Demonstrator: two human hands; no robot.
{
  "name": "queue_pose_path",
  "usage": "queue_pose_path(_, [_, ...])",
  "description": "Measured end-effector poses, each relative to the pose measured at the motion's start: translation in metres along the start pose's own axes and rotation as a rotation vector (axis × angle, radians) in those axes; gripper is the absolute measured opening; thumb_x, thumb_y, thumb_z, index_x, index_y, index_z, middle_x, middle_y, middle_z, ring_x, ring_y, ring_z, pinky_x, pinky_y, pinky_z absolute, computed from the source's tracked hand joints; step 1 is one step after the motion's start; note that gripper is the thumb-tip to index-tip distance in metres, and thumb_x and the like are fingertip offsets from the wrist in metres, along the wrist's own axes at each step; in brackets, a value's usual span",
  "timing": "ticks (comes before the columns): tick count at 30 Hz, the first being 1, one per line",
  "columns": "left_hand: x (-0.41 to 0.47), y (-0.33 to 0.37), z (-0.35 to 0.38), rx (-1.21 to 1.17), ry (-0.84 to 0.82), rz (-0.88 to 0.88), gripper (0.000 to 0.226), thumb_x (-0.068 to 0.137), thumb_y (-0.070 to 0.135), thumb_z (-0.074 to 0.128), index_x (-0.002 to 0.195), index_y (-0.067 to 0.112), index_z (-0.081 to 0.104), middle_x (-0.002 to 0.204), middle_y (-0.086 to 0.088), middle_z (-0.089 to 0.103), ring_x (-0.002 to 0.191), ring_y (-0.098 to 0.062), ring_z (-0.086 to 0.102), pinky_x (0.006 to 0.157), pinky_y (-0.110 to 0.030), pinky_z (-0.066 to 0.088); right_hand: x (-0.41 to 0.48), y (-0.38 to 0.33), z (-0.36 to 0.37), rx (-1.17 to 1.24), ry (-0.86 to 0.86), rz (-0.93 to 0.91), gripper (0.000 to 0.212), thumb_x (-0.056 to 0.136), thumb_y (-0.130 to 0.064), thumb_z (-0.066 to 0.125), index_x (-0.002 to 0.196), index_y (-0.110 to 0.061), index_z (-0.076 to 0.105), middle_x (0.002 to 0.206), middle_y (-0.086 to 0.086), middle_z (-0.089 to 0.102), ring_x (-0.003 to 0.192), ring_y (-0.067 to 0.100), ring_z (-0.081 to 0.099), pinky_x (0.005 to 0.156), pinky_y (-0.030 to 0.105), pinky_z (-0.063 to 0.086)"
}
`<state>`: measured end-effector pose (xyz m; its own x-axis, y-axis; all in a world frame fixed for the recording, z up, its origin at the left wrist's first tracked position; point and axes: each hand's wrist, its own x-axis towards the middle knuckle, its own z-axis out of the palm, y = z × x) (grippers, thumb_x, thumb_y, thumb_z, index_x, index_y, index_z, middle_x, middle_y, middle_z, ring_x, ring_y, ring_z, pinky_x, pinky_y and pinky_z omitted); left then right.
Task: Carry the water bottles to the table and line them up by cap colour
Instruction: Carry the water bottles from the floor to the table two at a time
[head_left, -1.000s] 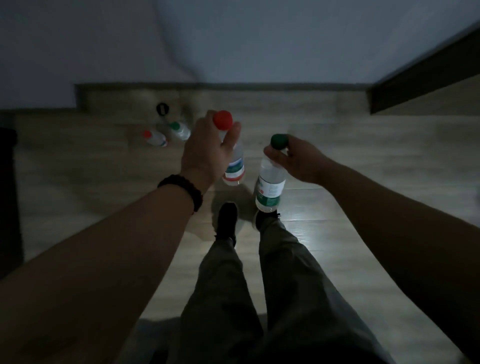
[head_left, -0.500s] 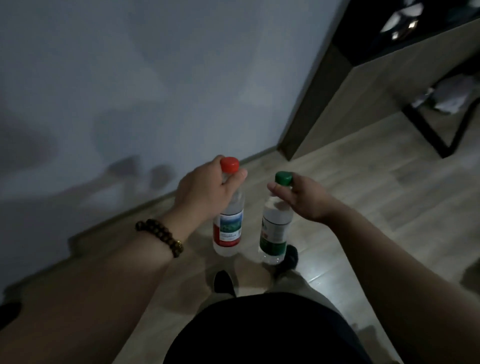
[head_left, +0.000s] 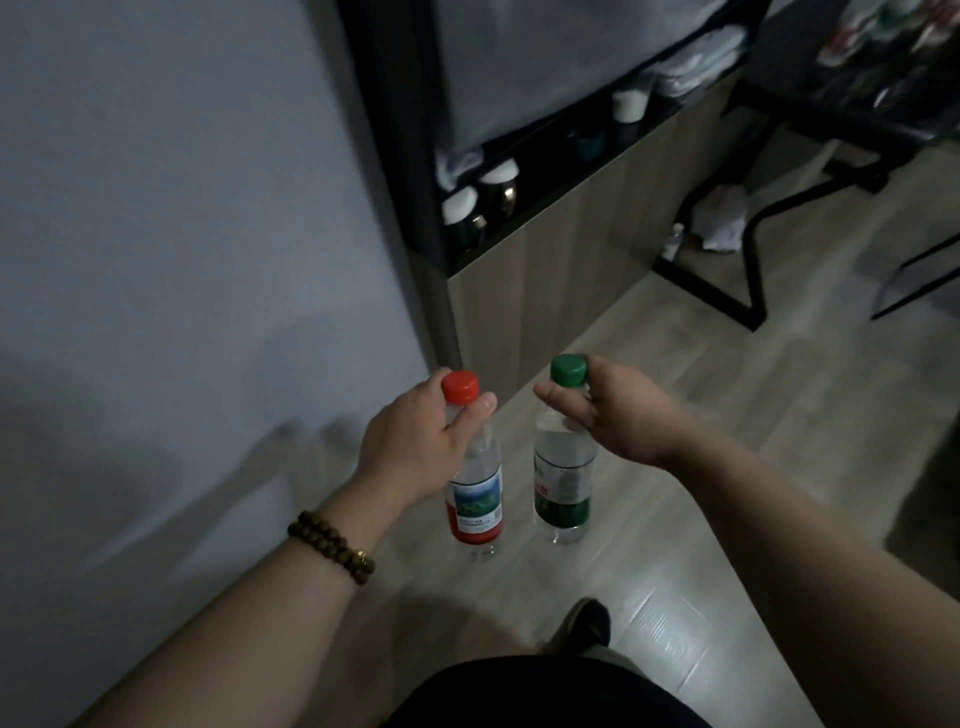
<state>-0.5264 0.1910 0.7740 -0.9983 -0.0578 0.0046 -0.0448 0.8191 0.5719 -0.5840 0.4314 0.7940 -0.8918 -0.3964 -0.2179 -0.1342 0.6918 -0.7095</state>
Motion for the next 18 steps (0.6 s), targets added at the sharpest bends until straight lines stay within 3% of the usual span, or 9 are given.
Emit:
queue_pose_path(5, [0.077, 0.09, 0.04, -0.015, 0.038, 0.034, 0.049, 0.082, 0.084, 0.033, 0.082, 0.038, 0.047, 0.073, 0.014, 0.062, 0.08, -0.023, 0.065, 0.068, -0.037, 0.049, 0.022, 0.065, -0.102, -0.007, 0.056, 0.002, 0.049, 0.089, -0.07, 0.055, 0.1, -0.022, 0.059, 0.087, -0.001, 0.069, 0.08, 0.015, 0.068, 0.074, 0.037, 0.058])
queue_pose_path(9, [0.149, 0.155, 0.076, -0.06, 0.019, 0.081, 0.044, 0.081, 0.083, 0.038, 0.08, 0.04, 0.047, 0.067, 0.014, 0.059, 0.072, -0.019, 0.059, 0.063, -0.034, 0.041, 0.044, 0.12, -0.168, 0.024, 0.167, 0.023, 0.038, 0.091, -0.066, 0.058, 0.087, -0.028, 0.055, 0.08, -0.008, 0.064, 0.075, 0.008, 0.062, 0.063, 0.027, 0.046])
queue_pose_path(13, [0.229, 0.207, 0.122, -0.107, -0.016, 0.147, 0.044, 0.083, 0.08, 0.041, 0.08, 0.037, 0.047, 0.062, 0.009, 0.055, 0.07, -0.024, 0.062, 0.062, -0.037, 0.046, 0.079, 0.177, -0.229, 0.011, 0.23, 0.071, 0.041, 0.089, -0.07, 0.056, 0.088, -0.029, 0.054, 0.08, -0.008, 0.064, 0.076, 0.011, 0.063, 0.069, 0.035, 0.052])
queue_pose_path(18, [0.341, 0.267, 0.181, -0.139, -0.048, 0.222, 0.039, 0.083, 0.082, 0.039, 0.083, 0.044, 0.045, 0.068, 0.01, 0.059, 0.07, -0.02, 0.062, 0.063, -0.037, 0.048, 0.131, 0.243, -0.313, -0.023, 0.289, 0.126, 0.048, 0.084, -0.076, 0.051, 0.088, -0.029, 0.056, 0.079, -0.007, 0.065, 0.074, 0.01, 0.064, 0.071, 0.04, 0.056])
